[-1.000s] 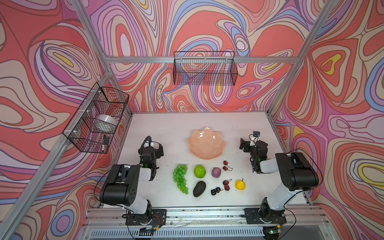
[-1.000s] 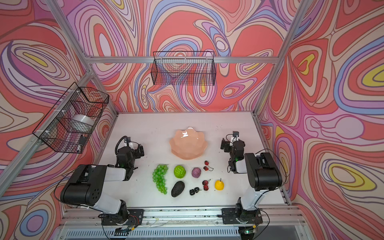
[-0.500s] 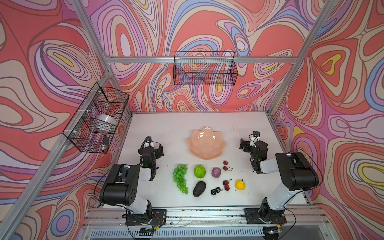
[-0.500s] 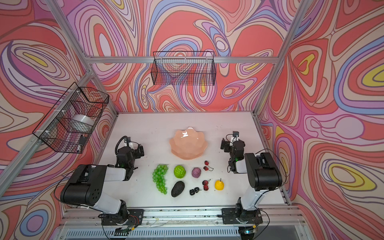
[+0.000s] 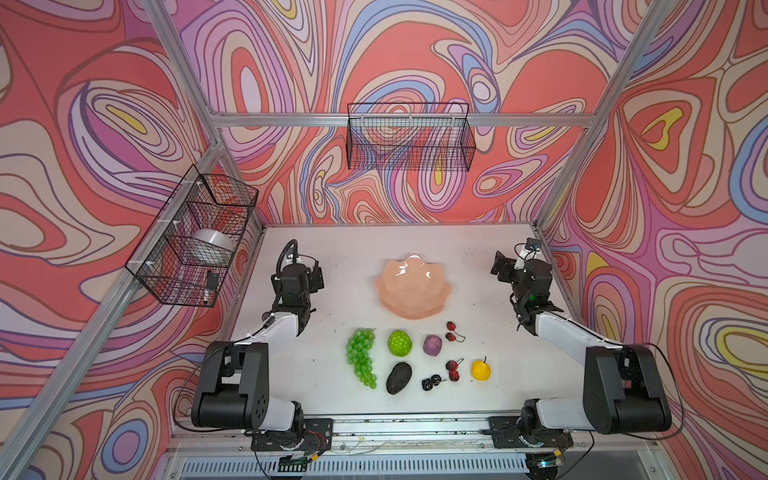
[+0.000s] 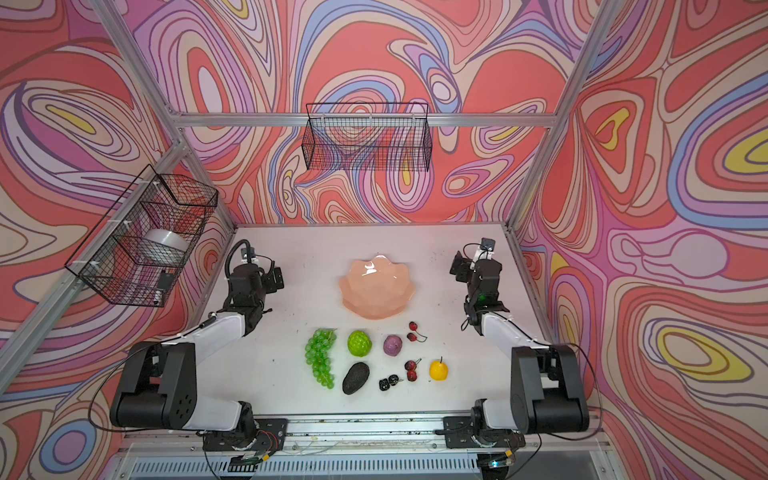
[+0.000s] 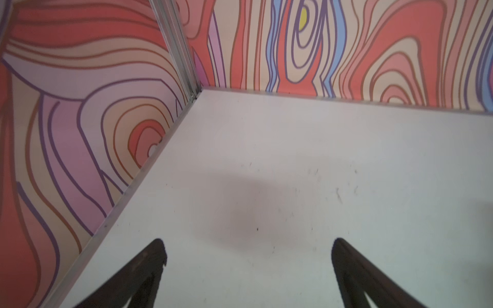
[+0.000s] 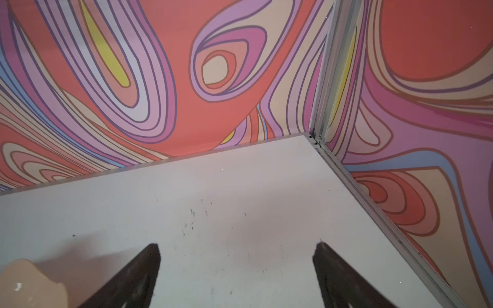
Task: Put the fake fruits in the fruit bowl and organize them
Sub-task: 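Grasp the yellow pear with the right gripper while the left arm rises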
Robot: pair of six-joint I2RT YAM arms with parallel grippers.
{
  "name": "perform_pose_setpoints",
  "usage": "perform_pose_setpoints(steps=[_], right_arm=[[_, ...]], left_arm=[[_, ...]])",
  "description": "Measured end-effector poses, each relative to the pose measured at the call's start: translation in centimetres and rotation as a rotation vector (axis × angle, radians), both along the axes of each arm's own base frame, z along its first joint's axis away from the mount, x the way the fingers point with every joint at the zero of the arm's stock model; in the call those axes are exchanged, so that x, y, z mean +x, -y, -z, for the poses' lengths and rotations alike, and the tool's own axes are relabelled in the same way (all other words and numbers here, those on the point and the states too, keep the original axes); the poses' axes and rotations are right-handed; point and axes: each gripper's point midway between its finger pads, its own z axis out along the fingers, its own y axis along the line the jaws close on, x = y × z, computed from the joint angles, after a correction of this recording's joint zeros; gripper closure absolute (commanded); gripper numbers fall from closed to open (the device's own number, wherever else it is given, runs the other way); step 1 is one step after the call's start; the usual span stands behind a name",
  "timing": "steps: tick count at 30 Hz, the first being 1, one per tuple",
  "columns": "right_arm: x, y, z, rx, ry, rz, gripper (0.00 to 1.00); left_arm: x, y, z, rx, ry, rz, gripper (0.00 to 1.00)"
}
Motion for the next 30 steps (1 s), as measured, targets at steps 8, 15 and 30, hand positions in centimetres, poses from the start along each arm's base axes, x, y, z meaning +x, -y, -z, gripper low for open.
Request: perform_pose_setpoints(steps=[8, 15, 30], right_arm=[[-4.4, -2.6, -1.1, 0.094, -0.163, -0.046, 0.17], [-11.7, -8.3, 3.2, 0.127, -0.437, -0.157, 0.27], [-23.9, -14.7, 11.5, 0.142, -1.009, -0.111, 0.18]], left_arm=[[-1.6, 4.7, -1.9, -0.103, -0.180, 0.039, 0.00], [-5.8, 10.0, -1.3, -0.154, -0.309, 0.180, 0.03], [-7.6, 13.7, -1.0, -0.349, -0.360, 0.251, 0.02]])
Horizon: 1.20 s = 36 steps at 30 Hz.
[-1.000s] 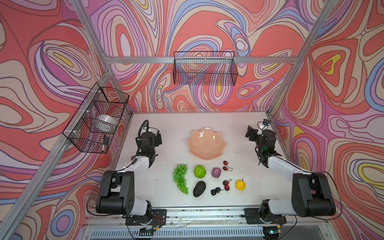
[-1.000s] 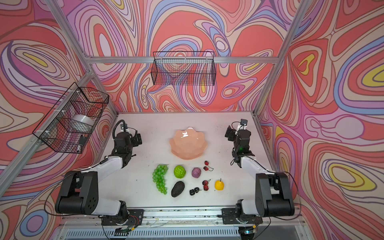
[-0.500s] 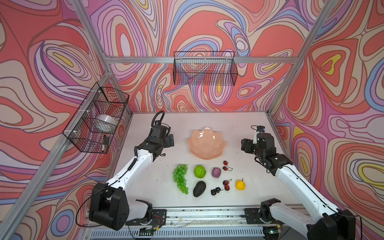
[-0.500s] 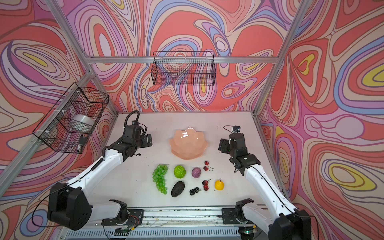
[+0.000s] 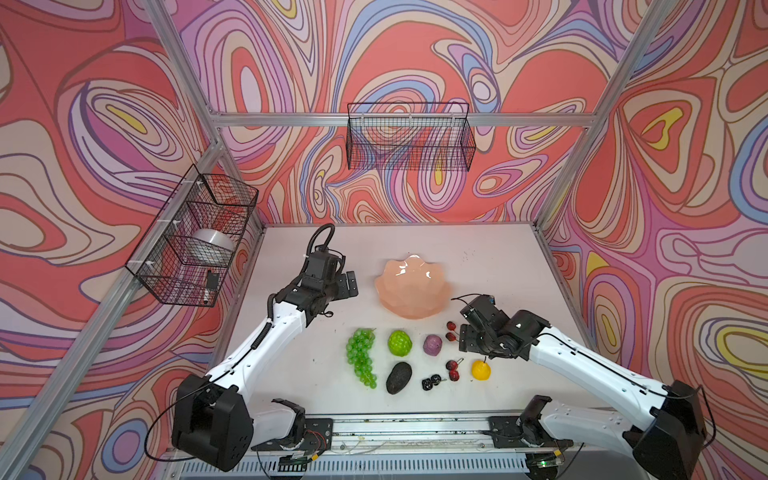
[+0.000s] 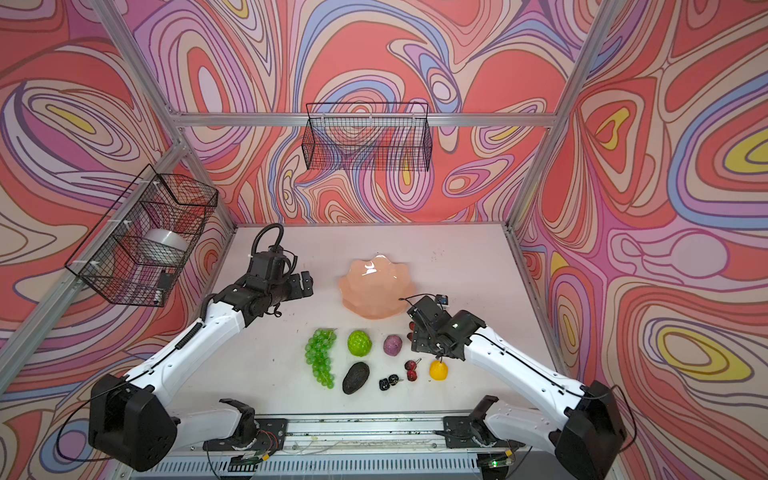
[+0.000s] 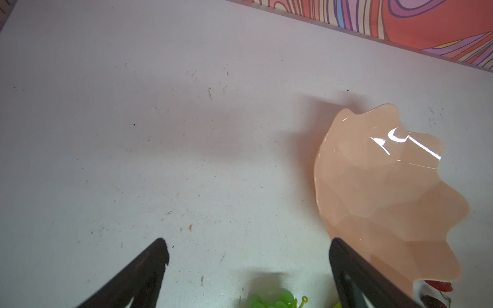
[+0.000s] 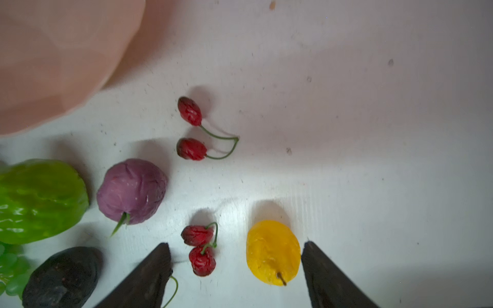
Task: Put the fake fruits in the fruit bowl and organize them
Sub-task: 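Grasp the yellow pear with the right gripper while the left arm rises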
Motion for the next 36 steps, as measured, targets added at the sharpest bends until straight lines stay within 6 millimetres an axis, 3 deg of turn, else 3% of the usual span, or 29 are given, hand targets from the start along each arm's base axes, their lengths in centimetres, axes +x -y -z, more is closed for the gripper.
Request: perform_pose_setpoints(steps=[6, 10, 25, 33, 36], right_arm=[[-3.7, 1.5, 3.7, -0.011, -0.149, 0.082, 0.19], [-4.8, 2.2, 5.0, -0.024, -0.189, 0.106, 0.19], [-3.8, 1.3, 6.9, -0.033, -0.198, 0.088, 0.38], [-4.0, 1.6, 7.9, -0.045, -0.208, 0.088, 0.38], [-3.8, 1.7, 7.9, -0.046, -0.200, 0.088, 0.34]], left_arm=[[-0.2, 1.1, 0.6, -0.068, -0.023, 0.018, 0.02], [-0.1, 1.5, 0.6, -0.091, -0.025, 0.024, 0.02], [-0.6, 1.6, 1.2, -0.097, -0.038, 0.032, 0.02], [-0.9, 1.9, 1.3, -0.114, -0.043, 0.049, 0.02], [-1.0, 1.9, 0.9, -0.120, -0.028, 0.052, 0.02]])
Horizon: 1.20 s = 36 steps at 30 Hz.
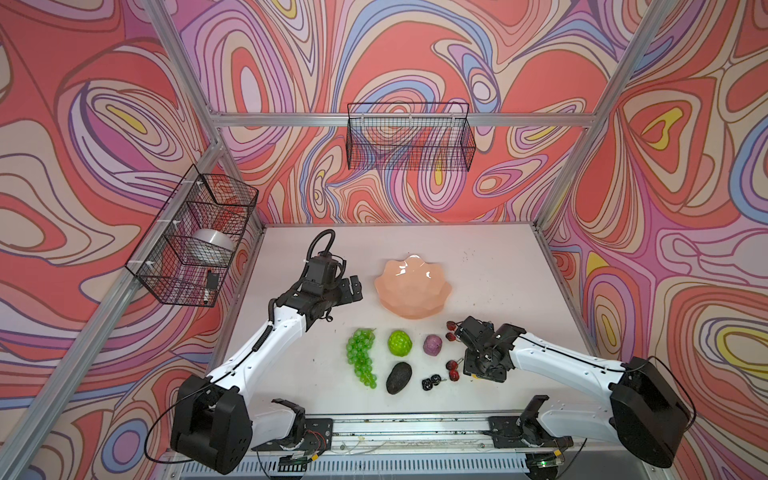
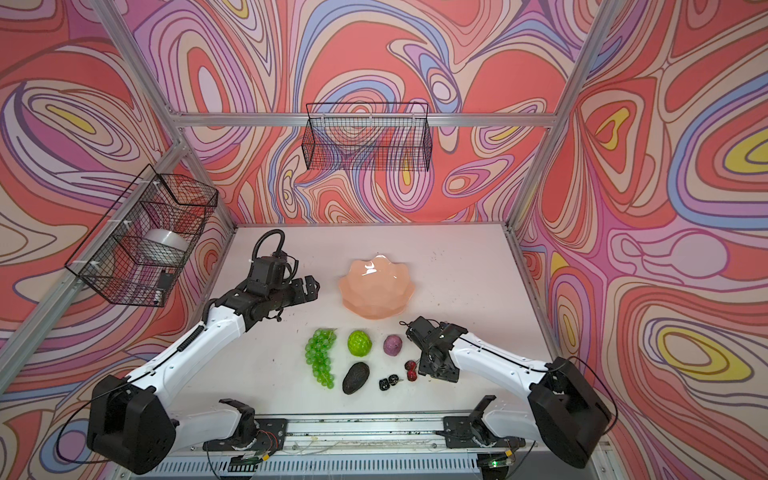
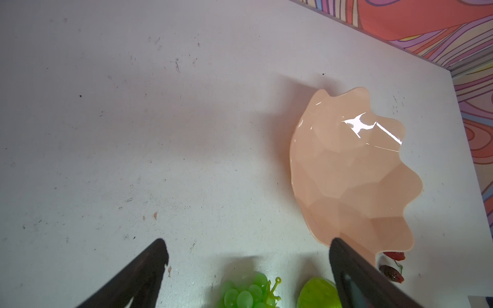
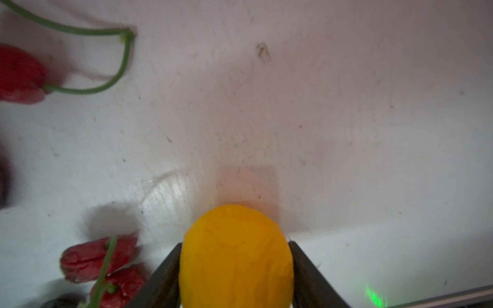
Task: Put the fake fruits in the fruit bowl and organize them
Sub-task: 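Grasp the yellow pear with the right gripper while the left arm rises, then lift the yellow pear with the right gripper and carry it over the bowl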
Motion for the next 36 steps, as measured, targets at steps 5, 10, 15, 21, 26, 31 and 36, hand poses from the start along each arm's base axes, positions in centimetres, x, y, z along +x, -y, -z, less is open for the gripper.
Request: perform_pose_setpoints(steps=[5, 10, 15, 21, 26, 31, 36], right_arm=[[0.3, 0.0, 0.0, -0.003, 0.016, -0.009, 0.34], [0.6, 0.1, -0.1, -0.009, 0.026, -0.016, 0.50], [0.6, 0.2, -0.1, -0.009, 0.029, -0.018, 0.58], [0.6, 0.3, -0.5, 0.004, 0.050, -0.014, 0.61], [1.5, 0.1, -2.8, 0.010, 0.091, -0.015, 0.61], [5.3, -0.8, -8.7, 0.044, 0.201, -0.036, 0.61], [11.4, -2.2, -15.2, 0.086, 0.347, -0.096, 0.62]], left_arm=[[-0.1, 0.0, -0.1, -0.003, 0.007, 0.001, 0.02], [-0.1, 0.0, -0.1, -0.004, 0.007, 0.001, 0.02], [-0.1, 0.0, -0.1, -0.005, 0.006, 0.002, 0.02], [-0.1, 0.0, -0.2, -0.005, 0.010, 0.001, 0.02], [-0.2, -0.2, -0.8, -0.006, 0.029, -0.009, 0.03], [-0.1, -0.6, -0.8, 0.005, 0.033, -0.027, 0.03], [-0.1, -0.6, -0.7, 0.008, 0.030, -0.029, 0.03]])
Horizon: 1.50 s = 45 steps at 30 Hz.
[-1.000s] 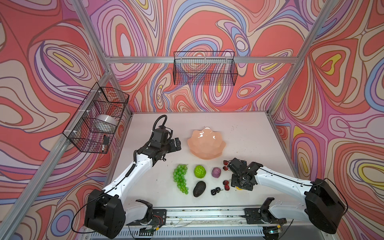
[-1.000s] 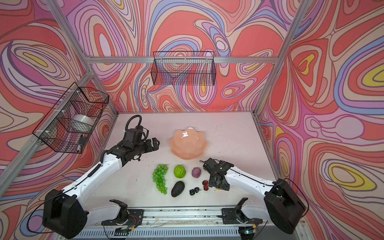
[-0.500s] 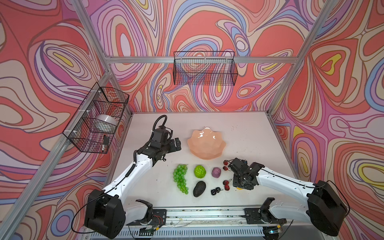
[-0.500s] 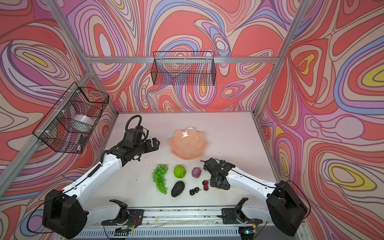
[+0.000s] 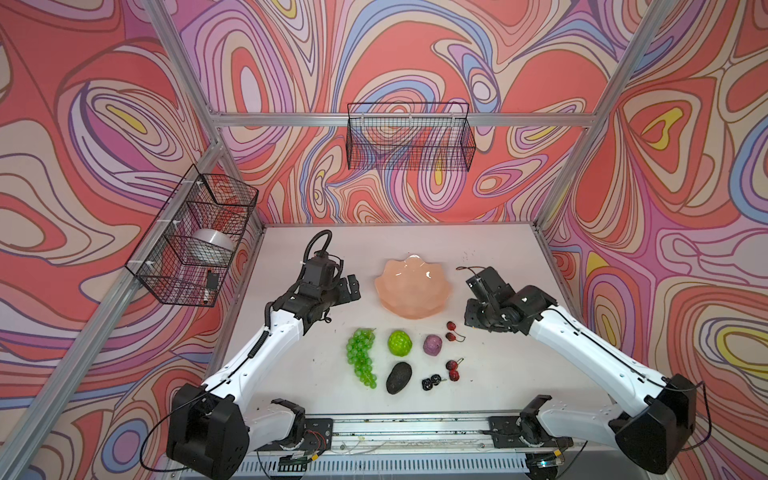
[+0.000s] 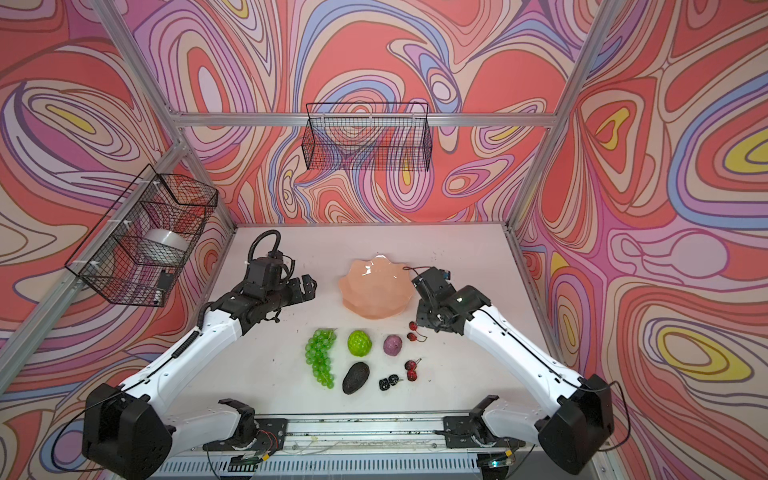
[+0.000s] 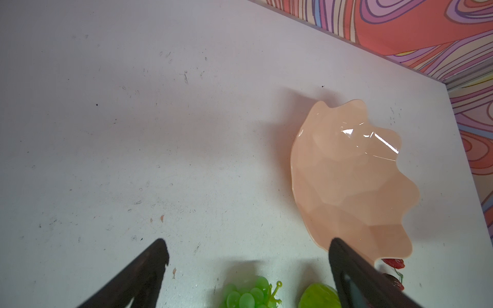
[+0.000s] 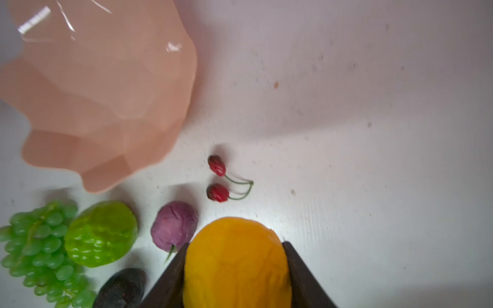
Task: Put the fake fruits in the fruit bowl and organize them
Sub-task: 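Lift the yellow pear with the right gripper and carry it over the bowl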
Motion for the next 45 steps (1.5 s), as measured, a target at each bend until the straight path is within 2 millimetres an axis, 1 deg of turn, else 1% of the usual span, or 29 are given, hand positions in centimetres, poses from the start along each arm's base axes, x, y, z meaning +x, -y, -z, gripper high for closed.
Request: perform_pose_setpoints(steps=[3, 5, 7, 10, 12, 15, 19, 24, 27, 32, 37, 45], right_arm=[[3.8, -1.8, -1.7, 0.000, 0.045, -0.070, 0.62], [6.2, -3.4, -1.9, 0.002, 0.063, -0.123, 0.62], [8.4, -5.2, -1.5, 0.005, 0.073, -0.177, 0.62], [11.3, -7.5, -0.2, 0.006, 0.068, -0.247, 0.62], [12.9, -8.9, 1.2, 0.010, 0.062, -0.284, 0.62], [14.5, -10.4, 3.4, 0.011, 0.038, -0.324, 0.62], [16.4, -12.2, 6.0, 0.022, 0.013, -0.364, 0.62], [17.9, -13.5, 8.8, 0.020, -0.022, -0.396, 0.62], [18.2, -13.7, 9.9, 0.013, -0.039, -0.409, 0.61], [19.1, -14.0, 10.4, -0.011, -0.034, -0.428, 0.61], [19.8, -14.0, 10.4, -0.036, -0.023, -0.439, 0.60], [19.7, -13.8, 12.5, -0.056, -0.057, -0.442, 0.58]], left_arm=[[-0.3, -0.1, 0.2, 0.011, -0.021, 0.003, 0.03], [-0.6, -0.2, 0.3, 0.022, -0.038, 0.007, 0.03], [-0.8, -0.4, 0.1, 0.032, -0.046, 0.006, 0.03], [-1.5, -0.9, 0.0, 0.048, -0.056, 0.000, 0.01], [-1.8, -1.2, -0.3, 0.054, -0.051, -0.008, 0.00], [-2.4, -1.5, -0.9, 0.057, -0.044, -0.014, 0.00], [-2.9, -1.7, -0.9, 0.060, -0.054, -0.014, 0.01], [-3.6, -1.9, -1.0, 0.060, -0.062, -0.017, 0.00], [-4.0, -2.1, -1.3, 0.052, -0.049, -0.023, 0.00], [-4.3, -2.3, -0.8, 0.052, -0.061, -0.030, 0.00], [-4.4, -2.3, -0.6, 0.047, -0.065, -0.034, 0.00], [-4.3, -2.2, -0.4, 0.048, -0.073, -0.033, 0.00]])
